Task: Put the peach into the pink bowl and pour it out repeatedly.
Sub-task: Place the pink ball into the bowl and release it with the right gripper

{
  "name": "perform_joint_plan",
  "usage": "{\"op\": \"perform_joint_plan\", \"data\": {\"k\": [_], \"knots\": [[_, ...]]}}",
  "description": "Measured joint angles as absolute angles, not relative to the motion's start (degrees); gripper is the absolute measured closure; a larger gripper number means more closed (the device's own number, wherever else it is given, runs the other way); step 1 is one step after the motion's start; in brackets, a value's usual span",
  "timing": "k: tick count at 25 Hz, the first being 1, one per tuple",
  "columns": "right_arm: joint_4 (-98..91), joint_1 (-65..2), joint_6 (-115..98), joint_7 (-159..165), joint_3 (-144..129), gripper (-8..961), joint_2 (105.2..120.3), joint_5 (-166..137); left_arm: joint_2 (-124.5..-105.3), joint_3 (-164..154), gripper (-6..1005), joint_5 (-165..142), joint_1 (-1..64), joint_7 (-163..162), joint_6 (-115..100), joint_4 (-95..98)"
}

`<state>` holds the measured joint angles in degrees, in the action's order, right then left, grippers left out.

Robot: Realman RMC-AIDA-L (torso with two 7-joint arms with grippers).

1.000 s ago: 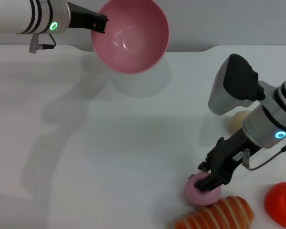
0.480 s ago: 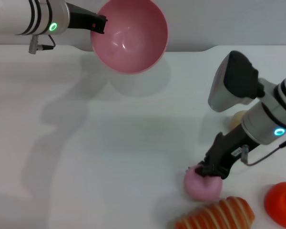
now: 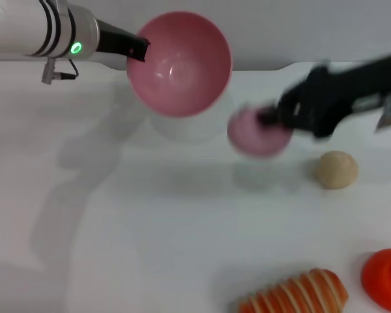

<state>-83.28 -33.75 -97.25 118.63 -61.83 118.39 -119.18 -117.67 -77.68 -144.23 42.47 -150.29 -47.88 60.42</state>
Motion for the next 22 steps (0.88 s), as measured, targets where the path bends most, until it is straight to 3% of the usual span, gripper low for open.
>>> {"op": "perform_joint_plan", "data": {"k": [7,22], "knots": [[-85.86,-33.06,-89.69,112.54,-55.50,925,118.48,-111.74,-117.88,-78.68,965,-143.85,43.31,-150.29,-53.33,60.96],[-68.56,-37.76,-78.51,101.40,-60.84,894,118.60,-111.82,-118.38,-78.92,965,-143.58,48.17,-150.59,-65.63,60.96]]}}
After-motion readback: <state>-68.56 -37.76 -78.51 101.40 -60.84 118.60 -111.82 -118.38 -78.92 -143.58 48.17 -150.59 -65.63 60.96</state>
